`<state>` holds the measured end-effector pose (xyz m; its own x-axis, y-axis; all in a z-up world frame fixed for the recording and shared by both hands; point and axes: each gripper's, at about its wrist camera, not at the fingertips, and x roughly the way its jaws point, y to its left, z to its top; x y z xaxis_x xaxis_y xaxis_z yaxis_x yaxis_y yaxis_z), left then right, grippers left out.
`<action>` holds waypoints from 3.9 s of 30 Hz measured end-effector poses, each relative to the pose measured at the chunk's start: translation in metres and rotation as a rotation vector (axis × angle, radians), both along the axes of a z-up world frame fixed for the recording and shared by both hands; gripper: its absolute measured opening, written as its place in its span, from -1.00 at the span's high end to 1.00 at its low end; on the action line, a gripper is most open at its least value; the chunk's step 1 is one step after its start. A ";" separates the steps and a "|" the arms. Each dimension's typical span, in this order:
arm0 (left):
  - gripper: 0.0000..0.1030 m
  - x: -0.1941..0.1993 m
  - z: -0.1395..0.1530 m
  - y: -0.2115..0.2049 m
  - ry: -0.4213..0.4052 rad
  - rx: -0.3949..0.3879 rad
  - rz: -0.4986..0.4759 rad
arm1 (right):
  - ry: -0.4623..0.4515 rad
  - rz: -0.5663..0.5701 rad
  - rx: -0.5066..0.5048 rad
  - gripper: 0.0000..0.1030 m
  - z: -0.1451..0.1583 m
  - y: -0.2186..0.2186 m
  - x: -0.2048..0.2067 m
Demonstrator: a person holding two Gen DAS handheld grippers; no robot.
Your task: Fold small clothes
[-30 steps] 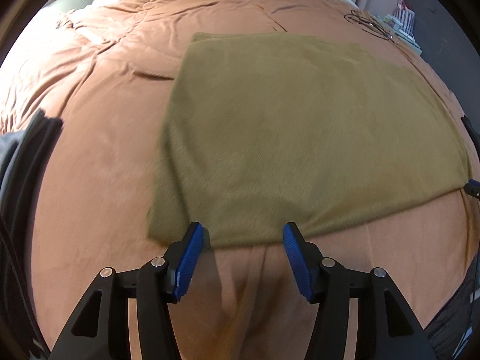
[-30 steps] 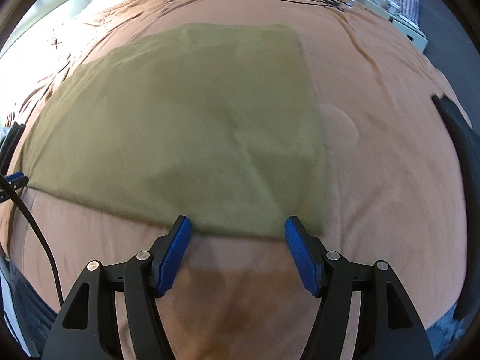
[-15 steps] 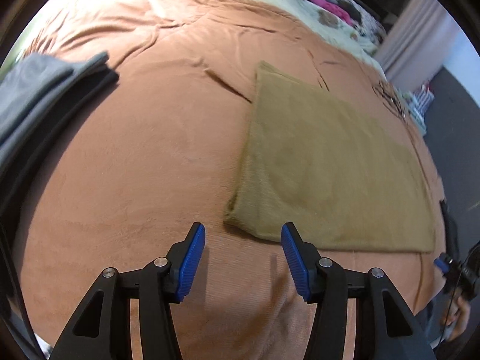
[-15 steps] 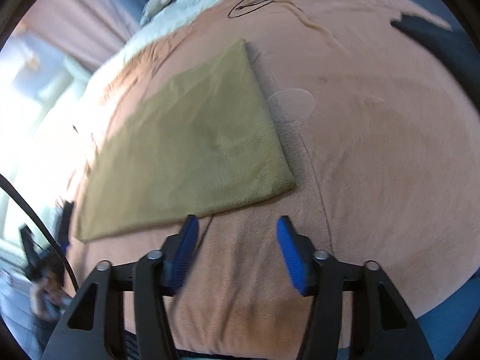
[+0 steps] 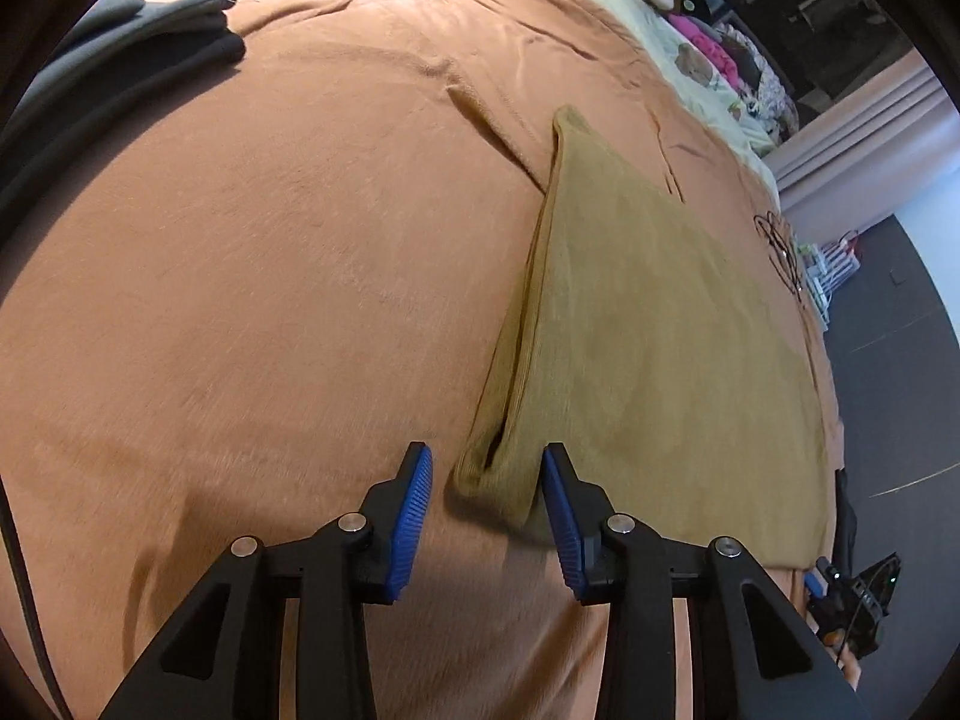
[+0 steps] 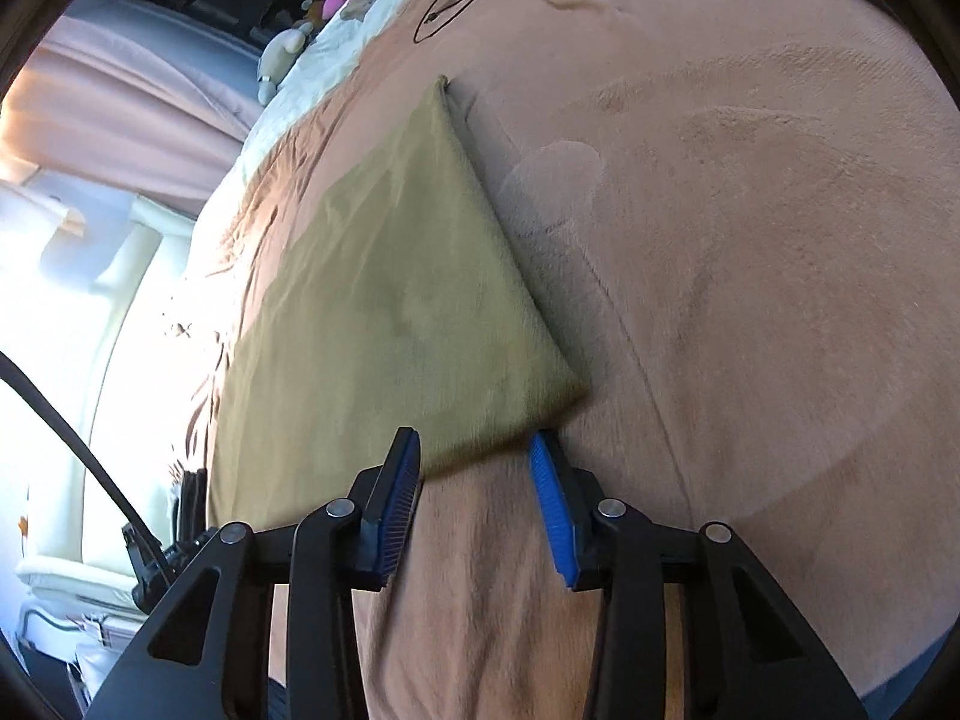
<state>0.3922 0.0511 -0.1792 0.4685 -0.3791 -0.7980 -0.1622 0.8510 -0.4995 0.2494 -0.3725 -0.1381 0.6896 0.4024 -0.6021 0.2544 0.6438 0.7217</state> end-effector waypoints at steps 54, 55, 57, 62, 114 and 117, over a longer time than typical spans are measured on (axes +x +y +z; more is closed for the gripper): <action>0.85 -0.126 0.021 0.064 -0.069 -0.174 0.045 | -0.052 0.043 -0.034 1.00 0.012 0.022 -0.088; 0.85 -0.128 0.018 0.063 -0.072 -0.174 0.048 | -0.043 0.039 -0.044 1.00 0.011 0.022 -0.091; 0.85 -0.132 0.014 0.061 -0.075 -0.170 0.050 | -0.041 0.035 -0.054 1.00 0.011 0.020 -0.091; 0.70 -0.137 0.005 0.059 -0.048 -0.162 0.065 | -0.007 0.030 -0.146 0.94 0.022 0.027 -0.089; 0.93 -0.162 0.012 0.062 -0.165 -0.417 0.040 | 0.015 0.501 -0.624 0.67 0.049 0.287 0.002; 0.93 -0.162 0.015 0.063 -0.166 -0.430 0.049 | 0.015 0.511 -0.588 0.76 0.058 0.285 0.006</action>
